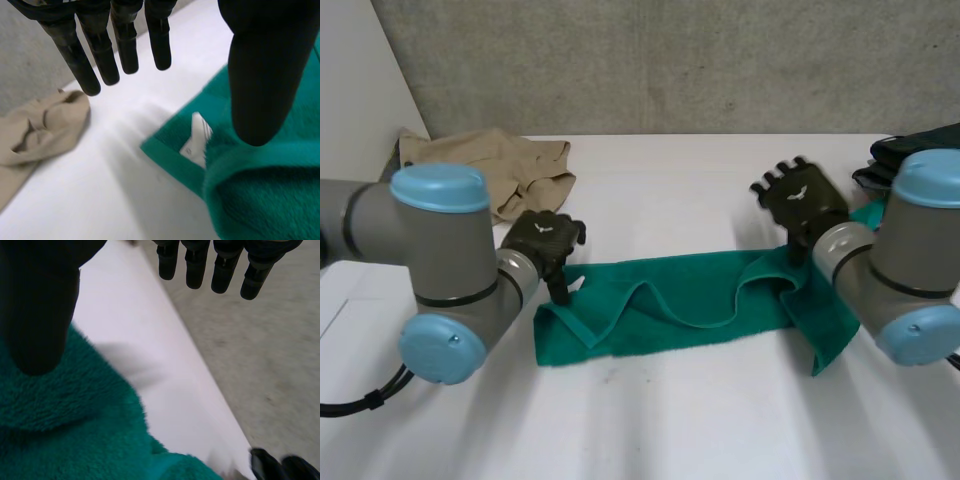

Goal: Fold the laundry.

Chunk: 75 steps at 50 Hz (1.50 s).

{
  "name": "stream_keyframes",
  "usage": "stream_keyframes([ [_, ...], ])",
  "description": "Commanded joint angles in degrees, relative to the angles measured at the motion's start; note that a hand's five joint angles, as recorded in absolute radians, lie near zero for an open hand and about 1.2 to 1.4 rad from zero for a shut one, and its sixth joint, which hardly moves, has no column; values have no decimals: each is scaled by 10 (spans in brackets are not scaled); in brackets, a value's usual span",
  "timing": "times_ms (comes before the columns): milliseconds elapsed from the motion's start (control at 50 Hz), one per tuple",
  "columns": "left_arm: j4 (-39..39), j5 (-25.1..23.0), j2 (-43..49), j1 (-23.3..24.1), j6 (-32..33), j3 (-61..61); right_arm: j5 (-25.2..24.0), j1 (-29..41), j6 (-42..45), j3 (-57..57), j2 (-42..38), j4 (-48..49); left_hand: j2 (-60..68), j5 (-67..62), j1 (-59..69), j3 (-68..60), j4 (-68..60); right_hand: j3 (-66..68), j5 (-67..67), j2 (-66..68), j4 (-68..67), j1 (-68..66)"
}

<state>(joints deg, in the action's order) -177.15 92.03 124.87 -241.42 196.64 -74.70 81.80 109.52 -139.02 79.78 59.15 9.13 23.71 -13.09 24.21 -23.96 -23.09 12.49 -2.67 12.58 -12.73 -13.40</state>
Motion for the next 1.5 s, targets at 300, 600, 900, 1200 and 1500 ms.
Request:
stream_keyframes([
  [300,-106,13,-129,48,-4,-211,45,-98,-352,279,228,-145,3,-9,-2,0,-9,-25,27,-26,27,34],
  [600,-147,82,-21,72,2,-155,132,-61,-352,283,91,9,62,-68,57,-59,-68,212,-211,211,-210,-203],
  [900,-140,74,20,51,16,-120,145,-68,-264,303,179,61,431,-437,426,-429,-437,675,-673,674,-673,-666],
  [1200,-136,40,-264,18,-48,-172,98,-93,162,224,288,43,563,-569,558,-560,-569,675,-673,674,-673,-666],
  [1500,22,-63,-379,-110,-70,-163,5,-153,138,4,318,-330,563,-569,558,-560,-569,675,-673,674,-673,-666],
])
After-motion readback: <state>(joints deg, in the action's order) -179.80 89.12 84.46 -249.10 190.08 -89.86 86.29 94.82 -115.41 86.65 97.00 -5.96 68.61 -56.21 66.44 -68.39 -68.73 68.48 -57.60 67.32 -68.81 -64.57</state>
